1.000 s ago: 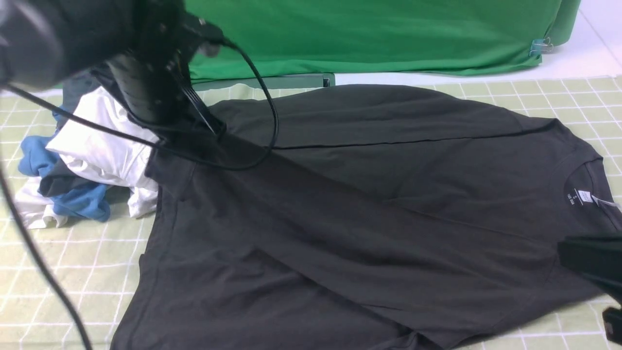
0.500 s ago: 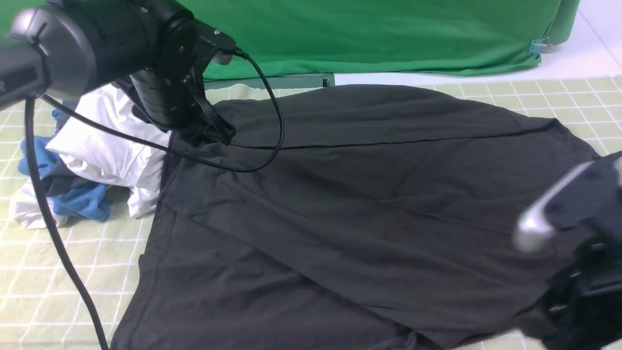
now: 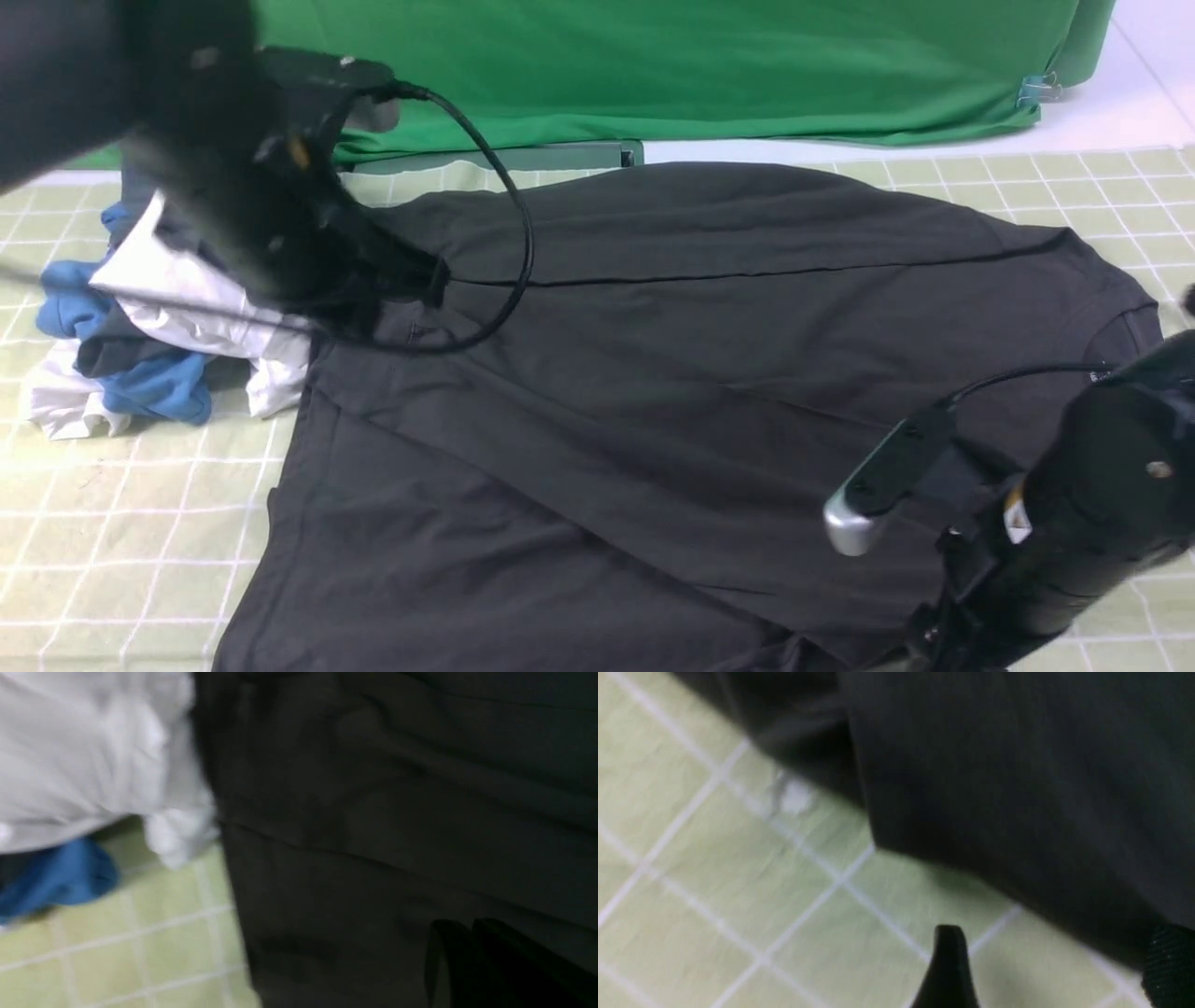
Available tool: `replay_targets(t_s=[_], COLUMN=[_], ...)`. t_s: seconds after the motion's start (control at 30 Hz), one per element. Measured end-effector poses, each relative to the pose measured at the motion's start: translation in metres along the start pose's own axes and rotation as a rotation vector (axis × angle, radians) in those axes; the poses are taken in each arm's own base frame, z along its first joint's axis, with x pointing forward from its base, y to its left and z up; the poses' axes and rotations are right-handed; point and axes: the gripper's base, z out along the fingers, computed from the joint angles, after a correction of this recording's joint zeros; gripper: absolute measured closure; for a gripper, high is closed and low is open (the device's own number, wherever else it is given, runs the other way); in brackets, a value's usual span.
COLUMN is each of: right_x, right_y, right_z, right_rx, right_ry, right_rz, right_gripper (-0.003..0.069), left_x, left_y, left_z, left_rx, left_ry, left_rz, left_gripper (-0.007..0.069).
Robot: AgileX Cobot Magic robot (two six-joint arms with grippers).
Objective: Fold a long-sleeved shirt over a green coffee tablecloth.
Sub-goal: 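Grab the top left corner of the dark shirt with the left gripper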
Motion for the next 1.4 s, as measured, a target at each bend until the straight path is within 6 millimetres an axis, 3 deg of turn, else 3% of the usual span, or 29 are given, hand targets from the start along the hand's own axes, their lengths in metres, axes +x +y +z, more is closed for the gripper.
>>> replay_targets(t_s=[0.2, 0.3, 0.33, 0.4, 0.47, 0.5, 0.53, 0.73, 0.97, 1.17, 1.27, 1.4], right_x=[-0.006, -0.007, -0.007, -0.006, -0.005, -0.002, -0.001, 0.015, 0.052, 0.065, 0.068, 0.072], right_y=[-0.002, -0.003, -0.003, -0.002, -0.002, -0.001, -0.001, 0.003, 0.012, 0.016, 0.017, 0.018], right_z=[0.013, 0.014, 0.014, 0.014, 0.014, 0.013, 0.012, 0.005, -0.005, -0.014, -0.015, -0.017], right_rx=[0.005, 0.010, 0.010, 0.007, 0.003, -0.003, -0.005, -0.010, -0.023, -0.042, -0.045, -0.052], right_ry=[-0.008, -0.018, -0.018, -0.004, 0.007, 0.033, 0.039, 0.059, 0.107, 0.174, 0.200, 0.240], right_rz=[-0.036, -0.045, -0.045, -0.048, -0.045, -0.033, -0.033, -0.013, 0.015, 0.019, 0.049, 0.076], right_gripper=[0.0183, 0.0319, 0.0329, 0.0485, 0.0529, 0.0607, 0.0626, 0.0641, 0.0641, 0.0634, 0.0571, 0.0420], left_x=[0.045, 0.066, 0.067, 0.077, 0.079, 0.082, 0.084, 0.092, 0.096, 0.095, 0.093, 0.089], left_y=[-0.003, -0.001, -0.001, 0.000, 0.000, 0.000, 0.000, 0.000, 0.000, -0.002, -0.002, -0.001], left_z=[-0.015, -0.022, -0.022, -0.025, -0.026, -0.029, -0.031, -0.037, -0.041, -0.041, -0.041, -0.038], left_rx=[0.076, 0.083, 0.083, 0.086, 0.087, 0.089, 0.089, 0.088, 0.091, 0.112, 0.115, 0.103], left_ry=[-0.048, -0.055, -0.055, -0.060, -0.062, -0.058, -0.056, -0.016, 0.001, -0.001, -0.021, -0.035], left_rz=[-0.039, -0.046, -0.047, -0.051, -0.054, -0.062, -0.069, -0.070, -0.106, -0.137, -0.187, -0.238], left_gripper=[0.0619, 0.0619, 0.0619, 0.0617, 0.0617, 0.0615, 0.0615, 0.0613, 0.0613, 0.0613, 0.0613, 0.0611])
